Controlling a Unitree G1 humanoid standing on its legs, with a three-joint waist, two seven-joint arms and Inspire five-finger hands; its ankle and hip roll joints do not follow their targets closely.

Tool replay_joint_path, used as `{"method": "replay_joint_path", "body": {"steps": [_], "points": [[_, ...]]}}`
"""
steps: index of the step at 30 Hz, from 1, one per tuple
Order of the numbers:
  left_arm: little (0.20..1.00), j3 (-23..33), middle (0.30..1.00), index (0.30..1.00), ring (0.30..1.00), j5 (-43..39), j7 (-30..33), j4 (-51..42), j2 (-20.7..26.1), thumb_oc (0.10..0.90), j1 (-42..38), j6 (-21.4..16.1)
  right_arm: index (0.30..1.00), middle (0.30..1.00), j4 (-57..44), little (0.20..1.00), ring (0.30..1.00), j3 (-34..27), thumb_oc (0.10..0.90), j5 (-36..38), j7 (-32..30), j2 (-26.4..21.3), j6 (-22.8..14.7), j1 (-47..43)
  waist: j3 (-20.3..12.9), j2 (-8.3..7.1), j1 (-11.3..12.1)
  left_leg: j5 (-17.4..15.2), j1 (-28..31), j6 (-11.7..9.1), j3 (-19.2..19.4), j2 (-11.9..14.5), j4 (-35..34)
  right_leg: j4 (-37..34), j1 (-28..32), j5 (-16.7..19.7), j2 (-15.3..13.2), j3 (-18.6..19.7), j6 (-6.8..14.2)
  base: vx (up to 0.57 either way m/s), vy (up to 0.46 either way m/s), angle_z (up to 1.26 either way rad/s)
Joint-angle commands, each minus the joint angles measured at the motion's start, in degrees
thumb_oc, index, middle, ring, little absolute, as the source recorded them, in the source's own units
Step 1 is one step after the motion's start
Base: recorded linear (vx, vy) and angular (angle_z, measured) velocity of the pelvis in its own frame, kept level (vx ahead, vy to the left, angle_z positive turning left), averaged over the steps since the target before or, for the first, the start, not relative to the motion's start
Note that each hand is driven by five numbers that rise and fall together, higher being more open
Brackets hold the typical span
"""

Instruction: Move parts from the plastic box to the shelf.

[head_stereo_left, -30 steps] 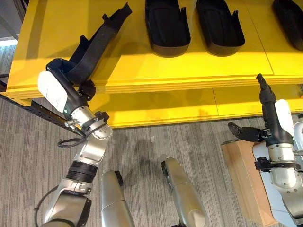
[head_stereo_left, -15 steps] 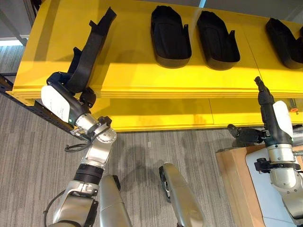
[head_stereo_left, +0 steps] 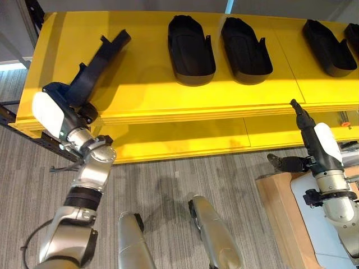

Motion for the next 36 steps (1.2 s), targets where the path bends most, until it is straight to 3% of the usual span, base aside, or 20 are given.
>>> {"method": "replay_joint_path", "body": {"steps": [1, 12, 15, 18, 24, 28, 33, 36], "points": [[0.300, -0.8, 0.300, 0.300, 0.300, -2.5, -0.7, 2.1, 3.1, 0.400, -8.4, -4.0, 1.000, 1.000, 0.2, 1.000, 1.000, -2.8, 0.900, 1.2, 0.0, -4.6, -4.0, -5.3, -5.2, 2.70, -1.8, -4.0, 2.8, 6.6, 4.5, -0.1, -3.7, -6.9, 5.5, 1.4, 0.3, -1.6, -5.7, 0.05, 0.042, -0.01], [0.300, 1.2, 0.300, 0.300, 0.300, -21.5, -5.0, 9.6, 2.3, 0.400, -14.7, -6.1, 1.000, 1.000, -0.9, 1.000, 1.000, -3.4, 0.900, 1.4, 4.2, -6.0, -4.6, -5.2, -6.2, 3.12, -4.2, -3.8, 6.0, 6.6, 5.6, -0.5, -6.3, -8.9, 7.6, 1.5, 0.0, -1.0, -5.4, 0.05, 0.035, -0.05], [0.300, 0.5, 0.300, 0.300, 0.300, -20.2, -5.0, 11.3, 2.3, 0.400, -17.0, -4.0, 1.000, 1.000, -1.5, 1.000, 1.000, -3.2, 0.900, 2.1, 4.7, -6.5, -4.3, -5.7, -6.2, 2.86, -4.8, -3.5, 6.2, 6.4, 5.9, -0.2, -6.8, -9.3, 7.7, 1.6, 0.1, -1.0, -5.5, 0.00, -0.004, -0.02], [0.300, 0.2, 0.300, 0.300, 0.300, -24.3, -4.6, 12.0, 2.0, 0.400, -17.8, -3.1, 1.000, 1.000, -1.7, 1.000, 1.000, -2.8, 0.900, 2.2, 4.7, -6.6, -4.3, -5.8, -6.1, 2.84, -5.2, -3.3, 6.7, 6.5, 6.2, -0.2, -7.3, -9.6, 7.9, 1.7, 0.2, -1.0, -5.5, 0.02, -0.011, -0.11], [0.300, 0.8, 0.300, 0.300, 0.300, -24.2, -1.7, 13.8, 2.0, 0.400, -18.4, -2.5, 1.000, 1.000, -1.6, 1.000, 1.000, -2.5, 0.900, 2.6, 5.0, -6.7, -4.5, -5.6, -6.2, 2.67, -5.7, -3.1, 7.2, 6.5, 6.5, -0.3, -7.7, -9.9, 8.3, 1.6, 0.3, -1.1, -5.7, 0.02, -0.009, -0.03], [0.300, 0.8, 0.300, 0.300, 0.300, -19.1, 0.6, 16.1, 4.0, 0.400, -19.1, -2.7, 1.000, 1.000, -1.4, 1.000, 1.000, -2.4, 0.900, 2.9, 4.6, -6.9, -5.0, -5.3, -6.2, 2.57, -6.1, -2.8, 7.2, 6.5, 6.7, -0.2, -7.6, -9.8, 8.2, 1.6, 0.5, -1.1, -5.9, 0.00, 0.000, 0.00], [0.300, -0.3, 0.300, 0.300, 0.300, -8.2, 2.6, 17.7, 8.2, 0.400, -18.8, 3.3, 1.000, 1.000, -1.7, 1.000, 1.000, -3.4, 0.900, 4.1, 4.6, -7.2, -6.0, -3.8, -6.0, 2.80, -6.1, -3.3, 7.2, 6.9, 6.9, -0.4, -7.1, -9.6, 7.9, 1.5, 0.7, -0.8, -6.1, 0.00, 0.002, -0.02], [0.300, -0.5, 0.300, 0.300, 0.300, -9.2, 3.0, 18.9, 9.6, 0.400, -17.3, 5.2, 1.000, 1.000, -1.6, 1.000, 1.000, -2.9, 0.900, 3.8, 4.4, -7.1, -6.1, -3.7, -5.8, 3.19, -6.0, -3.2, 7.4, 7.0, 6.9, -0.6, -7.1, -9.7, 8.1, 1.3, 0.5, -0.8, -6.2, 0.00, 0.010, 0.00]]}}
